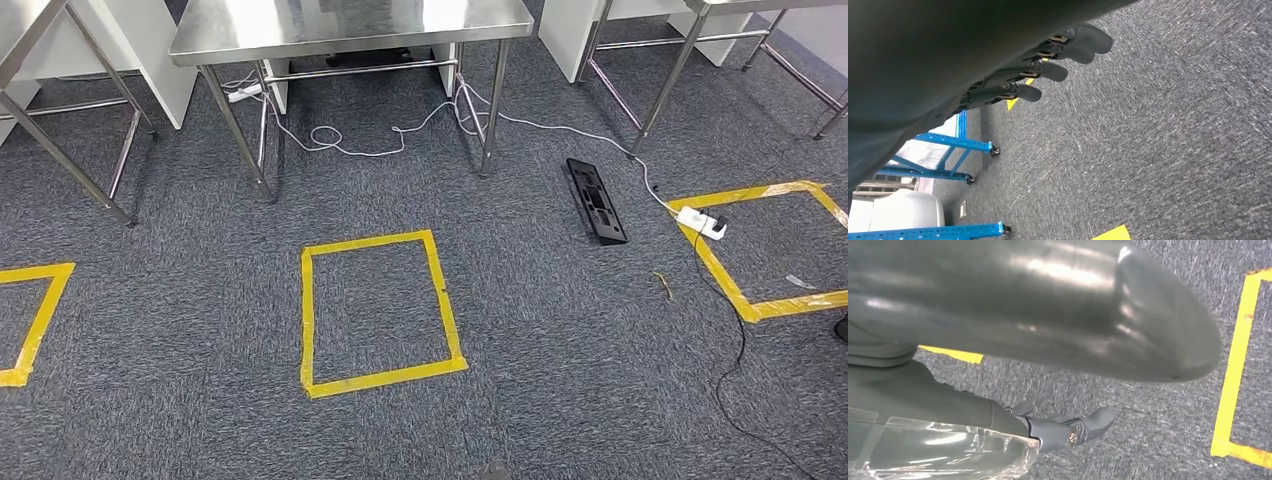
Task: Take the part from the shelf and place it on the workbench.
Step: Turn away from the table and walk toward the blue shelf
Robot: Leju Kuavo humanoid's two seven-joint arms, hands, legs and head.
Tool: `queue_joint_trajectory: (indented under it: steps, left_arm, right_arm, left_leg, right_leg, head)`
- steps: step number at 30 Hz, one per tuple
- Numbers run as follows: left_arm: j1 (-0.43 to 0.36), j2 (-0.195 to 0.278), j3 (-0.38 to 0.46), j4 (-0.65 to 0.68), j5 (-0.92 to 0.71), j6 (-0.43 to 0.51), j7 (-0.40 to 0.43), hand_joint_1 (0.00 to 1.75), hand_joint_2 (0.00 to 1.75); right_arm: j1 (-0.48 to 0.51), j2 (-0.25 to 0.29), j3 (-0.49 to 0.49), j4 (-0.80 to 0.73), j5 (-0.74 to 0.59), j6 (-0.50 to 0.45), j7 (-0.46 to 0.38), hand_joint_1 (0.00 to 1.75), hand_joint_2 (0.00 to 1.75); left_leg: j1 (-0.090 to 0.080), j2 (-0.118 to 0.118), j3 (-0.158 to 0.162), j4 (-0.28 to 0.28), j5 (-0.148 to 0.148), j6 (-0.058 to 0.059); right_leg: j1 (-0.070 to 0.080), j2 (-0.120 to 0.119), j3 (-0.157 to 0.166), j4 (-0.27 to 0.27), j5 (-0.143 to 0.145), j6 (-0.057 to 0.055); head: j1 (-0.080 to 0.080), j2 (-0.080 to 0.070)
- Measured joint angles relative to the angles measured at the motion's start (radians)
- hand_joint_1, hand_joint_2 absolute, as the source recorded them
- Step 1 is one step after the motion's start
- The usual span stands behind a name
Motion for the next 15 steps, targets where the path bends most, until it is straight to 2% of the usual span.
queue_joint_trajectory:
  steps: [1,2,4,5,6,7,9,10,11,12,14,15]
  left_arm:
    - [0.000,-0.001,0.000,0.000,0.001,0.000,0.000,0.00,0.00]
    - [-0.001,-0.002,0.000,0.000,0.002,-0.001,-0.001,0.00,0.00]
    - [-0.002,-0.004,0.000,0.000,0.004,-0.002,-0.002,0.00,0.00]
    - [-0.001,-0.004,0.000,0.000,0.004,-0.002,-0.002,0.00,0.00]
    - [0.000,-0.004,0.001,0.000,0.005,-0.003,-0.002,0.00,0.00]
    - [0.001,-0.005,0.001,0.000,0.005,-0.004,-0.002,0.00,0.00]
    - [0.001,-0.007,0.001,0.001,0.006,-0.007,-0.002,0.00,0.00]
    - [0.001,-0.007,0.001,0.001,0.006,-0.007,-0.002,0.00,0.00]
    - [0.001,-0.006,0.001,0.001,0.006,-0.007,-0.002,0.00,0.00]
    - [0.001,-0.005,0.001,0.001,0.007,-0.007,-0.002,0.00,0.00]
    - [0.005,-0.004,0.002,0.001,0.007,-0.007,-0.002,0.00,0.00]
    - [0.007,-0.004,0.002,0.001,0.007,-0.007,-0.002,0.00,0.00]
  right_arm:
    - [-0.001,0.000,-0.001,0.000,0.000,0.002,0.000,0.00,0.00]
    - [-0.002,0.000,-0.002,0.000,0.000,0.004,0.000,0.00,0.00]
    - [-0.002,-0.003,-0.004,0.000,0.000,0.007,0.001,0.00,0.00]
    - [-0.001,-0.004,-0.005,0.000,0.000,0.007,0.002,0.00,0.00]
    - [0.001,-0.007,-0.005,0.000,0.000,0.008,0.003,0.00,0.00]
    - [0.002,-0.009,-0.006,0.000,0.000,0.008,0.004,0.00,0.00]
    - [0.002,-0.014,-0.007,0.000,0.000,0.010,0.006,0.00,0.00]
    - [0.001,-0.013,-0.007,0.000,0.001,0.011,0.007,0.00,0.00]
    - [0.001,-0.013,-0.007,0.000,0.001,0.012,0.008,0.00,0.00]
    - [0.001,-0.012,-0.007,0.000,0.001,0.013,0.008,0.00,0.00]
    - [0.001,-0.012,-0.007,0.000,0.001,0.013,0.009,0.00,0.00]
    - [0.001,-0.011,-0.008,0.000,0.001,0.014,0.009,0.00,0.00]
  left_leg:
    - [0.002,-0.002,0.006,-0.017,0.010,0.004]
    - [0.004,-0.004,0.010,-0.032,0.020,0.006]
    - [0.006,-0.011,0.003,-0.040,0.031,0.003]
    - [0.007,-0.015,-0.003,-0.040,0.034,-0.001]
    - [0.008,-0.021,-0.008,-0.039,0.037,-0.006]
    - [0.010,-0.028,-0.014,-0.037,0.040,-0.011]
    - [0.017,-0.043,-0.027,-0.023,0.043,-0.027]
    - [0.019,-0.050,-0.036,-0.013,0.042,-0.038]
    - [0.019,-0.055,-0.043,-0.002,0.039,-0.048]
    - [0.018,-0.059,-0.048,0.005,0.036,-0.056]
    - [0.021,-0.064,-0.051,0.008,0.037,-0.064]
    - [0.025,-0.062,-0.054,0.012,0.035,-0.066]
  right_leg:
    - [0.002,0.000,-0.007,0.013,-0.011,0.000]
    - [0.002,0.000,-0.024,0.048,-0.033,-0.001]
    - [-0.005,0.003,-0.085,0.176,-0.097,-0.005]
    - [-0.009,0.003,-0.115,0.238,-0.121,-0.001]
    - [-0.014,0.003,-0.129,0.271,-0.131,0.008]
    - [-0.020,0.003,-0.122,0.262,-0.123,0.021]
    - [-0.035,0.009,-0.051,0.134,-0.076,0.050]
    - [-0.036,0.016,-0.020,0.072,-0.056,0.056]
    - [-0.035,0.022,-0.002,0.035,-0.044,0.051]
    - [-0.032,0.026,0.000,0.026,-0.042,0.038]
    - [-0.026,0.022,-0.008,0.039,-0.039,0.007]
    - [-0.025,0.018,-0.007,0.041,-0.036,-0.003]
  head:
    - [0.001,0.000]
    - [0.003,0.000]
    - [0.005,0.000]
    - [0.005,0.000]
    - [0.005,0.000]
    - [0.006,0.000]
    - [0.007,0.000]
    - [0.010,0.000]
    - [0.012,0.000]
    - [0.013,0.000]
    - [0.010,0.000]
    - [0.007,0.000]
